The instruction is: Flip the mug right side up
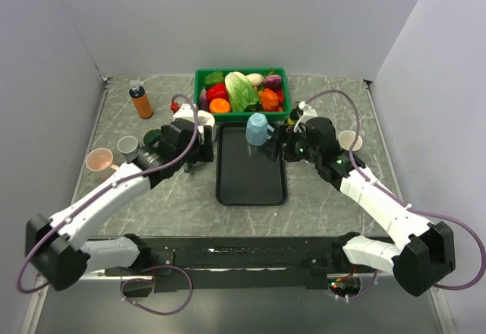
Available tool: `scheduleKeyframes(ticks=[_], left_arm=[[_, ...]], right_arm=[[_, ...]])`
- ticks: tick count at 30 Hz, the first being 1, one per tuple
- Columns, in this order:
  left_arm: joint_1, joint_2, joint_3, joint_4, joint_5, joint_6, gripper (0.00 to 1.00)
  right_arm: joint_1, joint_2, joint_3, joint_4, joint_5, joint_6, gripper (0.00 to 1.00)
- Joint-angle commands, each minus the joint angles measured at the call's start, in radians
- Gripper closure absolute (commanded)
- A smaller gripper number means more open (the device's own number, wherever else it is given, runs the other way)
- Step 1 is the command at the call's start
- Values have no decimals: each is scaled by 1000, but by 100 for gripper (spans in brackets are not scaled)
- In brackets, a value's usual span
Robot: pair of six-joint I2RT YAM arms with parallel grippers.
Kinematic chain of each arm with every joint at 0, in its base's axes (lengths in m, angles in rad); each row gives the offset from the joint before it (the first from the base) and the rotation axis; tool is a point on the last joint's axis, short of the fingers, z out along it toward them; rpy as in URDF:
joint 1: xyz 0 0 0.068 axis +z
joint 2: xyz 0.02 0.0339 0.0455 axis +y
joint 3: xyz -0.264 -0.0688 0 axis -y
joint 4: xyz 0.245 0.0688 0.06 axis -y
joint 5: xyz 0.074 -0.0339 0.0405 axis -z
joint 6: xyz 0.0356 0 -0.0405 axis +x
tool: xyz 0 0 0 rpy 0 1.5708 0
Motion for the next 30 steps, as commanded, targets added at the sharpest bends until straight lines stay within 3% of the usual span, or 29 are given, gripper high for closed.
scheduleKeyframes(ticks=[1, 5, 12, 19, 30], left_arm=[[-30, -111, -26, 181, 180, -17, 4], [-31, -164, -55, 267, 237, -48, 4], [-34, -212, -82, 271, 293, -69, 4], [-36, -230, -109, 271, 355, -65, 4], [-36, -335, -178, 255, 407, -32, 4]], right_arm=[[-3, 61, 145, -76, 7, -242, 6], [0, 188, 242, -113, -8, -383, 7], [3, 423, 359, -132, 91, -661, 10], [15, 584, 438, -100, 176, -779, 12], [15, 773, 567, -89, 177, -954, 13]])
